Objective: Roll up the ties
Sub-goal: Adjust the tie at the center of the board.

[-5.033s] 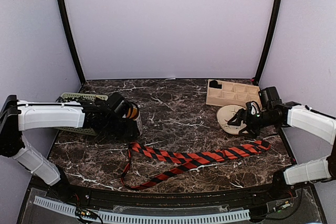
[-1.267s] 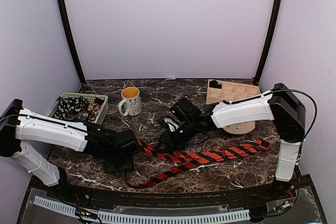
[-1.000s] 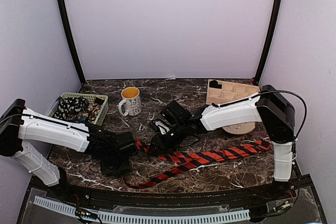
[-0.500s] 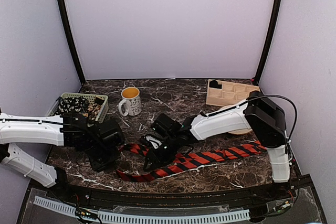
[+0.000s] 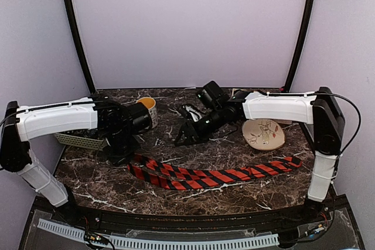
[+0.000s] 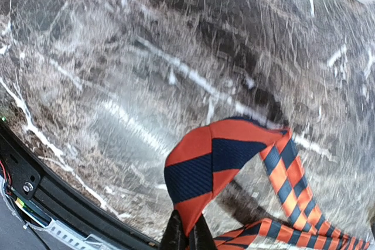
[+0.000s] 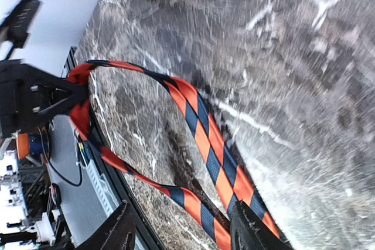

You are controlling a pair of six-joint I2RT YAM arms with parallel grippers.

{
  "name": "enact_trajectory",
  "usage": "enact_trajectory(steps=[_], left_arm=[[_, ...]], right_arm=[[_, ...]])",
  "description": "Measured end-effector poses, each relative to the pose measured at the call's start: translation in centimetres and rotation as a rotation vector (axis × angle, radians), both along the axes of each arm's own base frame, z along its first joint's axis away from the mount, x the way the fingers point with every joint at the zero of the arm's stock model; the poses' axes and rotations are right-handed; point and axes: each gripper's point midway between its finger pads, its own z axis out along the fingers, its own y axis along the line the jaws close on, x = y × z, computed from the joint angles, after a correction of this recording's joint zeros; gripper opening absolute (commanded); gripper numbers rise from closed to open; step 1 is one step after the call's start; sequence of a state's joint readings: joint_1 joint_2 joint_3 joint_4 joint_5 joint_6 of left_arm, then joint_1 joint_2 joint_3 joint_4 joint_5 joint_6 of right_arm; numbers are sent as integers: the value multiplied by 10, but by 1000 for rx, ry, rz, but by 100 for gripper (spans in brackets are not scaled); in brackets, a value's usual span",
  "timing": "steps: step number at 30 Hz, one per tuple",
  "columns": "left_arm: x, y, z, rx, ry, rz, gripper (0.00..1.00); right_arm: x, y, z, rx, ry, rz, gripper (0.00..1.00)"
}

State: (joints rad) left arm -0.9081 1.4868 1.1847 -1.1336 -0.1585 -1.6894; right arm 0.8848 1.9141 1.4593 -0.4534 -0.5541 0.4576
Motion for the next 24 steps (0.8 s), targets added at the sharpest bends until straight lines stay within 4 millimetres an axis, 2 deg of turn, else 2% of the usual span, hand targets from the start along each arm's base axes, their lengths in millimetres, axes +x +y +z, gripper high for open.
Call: enact_trajectory(steps=[3,9,11,12,14,16,18,24], left_arm=[[19,2,0,20,17,27,0],[59,18,-4,36,37,91,3],[71,26,-12,57,62,104,17],[74,28,-15,65,73,99,27],[81,33,-24,84,97,80,55],[88,35,-29,98,110,54,72],[95,34,-28,106,104,2,79],[115,27,-10,72,-22,-235,90]], right_arm=[[4,-3,9,-2,-36,4,55],[-13,-26,-18,-95,-4,-1,54],[-18,-38,-26,-126,12,-12,54],[-20,-44,-29,-139,16,-20,54],[-21,-51,-31,-154,17,-35,54],[-20,-58,-28,-157,11,-53,55],[-16,-62,-23,-153,1,-72,55],[-9,-82,-1,-117,-21,-139,58]])
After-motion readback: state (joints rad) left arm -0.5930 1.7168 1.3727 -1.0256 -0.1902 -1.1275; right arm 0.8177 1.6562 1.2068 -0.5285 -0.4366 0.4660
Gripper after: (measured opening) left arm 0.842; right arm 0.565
